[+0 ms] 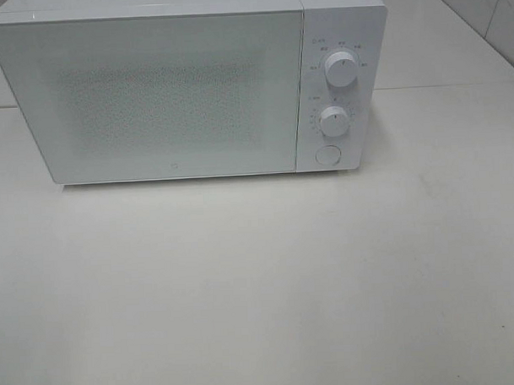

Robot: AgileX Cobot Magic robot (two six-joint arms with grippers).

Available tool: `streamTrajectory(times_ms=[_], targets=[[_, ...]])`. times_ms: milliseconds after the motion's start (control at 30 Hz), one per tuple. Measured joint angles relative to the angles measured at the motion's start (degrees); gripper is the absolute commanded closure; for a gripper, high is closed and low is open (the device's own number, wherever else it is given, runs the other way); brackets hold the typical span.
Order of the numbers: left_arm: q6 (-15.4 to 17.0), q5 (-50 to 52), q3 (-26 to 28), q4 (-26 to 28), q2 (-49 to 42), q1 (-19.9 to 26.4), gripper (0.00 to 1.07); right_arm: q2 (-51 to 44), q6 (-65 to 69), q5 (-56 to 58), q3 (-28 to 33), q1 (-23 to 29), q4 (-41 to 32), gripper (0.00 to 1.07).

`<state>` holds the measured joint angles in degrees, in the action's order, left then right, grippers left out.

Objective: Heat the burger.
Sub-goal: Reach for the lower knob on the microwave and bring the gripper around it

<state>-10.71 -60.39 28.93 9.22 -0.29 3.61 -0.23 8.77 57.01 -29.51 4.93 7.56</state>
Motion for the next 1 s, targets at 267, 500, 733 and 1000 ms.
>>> streamTrajectory(times_ms=[267, 500, 733, 1000], targets=[[0.00, 0.00, 0.00, 0.00, 0.00, 0.00, 0.07, 5.04, 0.00, -6.82, -1.09, 0.00, 0.97, 0.32], [0.00, 0.00, 0.00, 0.00, 0.00, 0.00, 0.07, 10.71, 0.29, -15.81, -0.57, 0.00, 0.97, 0.32], [0.00, 0.00, 0.00, 0.00, 0.00, 0.00, 0.07, 16.79, 0.57, -23.55, 1.95, 0.00, 0.97, 0.32], [0.00, 0.00, 0.00, 0.00, 0.00, 0.00, 0.07, 25.73, 0.57, -34.38, 3.04, 0.00, 0.97, 0.32]])
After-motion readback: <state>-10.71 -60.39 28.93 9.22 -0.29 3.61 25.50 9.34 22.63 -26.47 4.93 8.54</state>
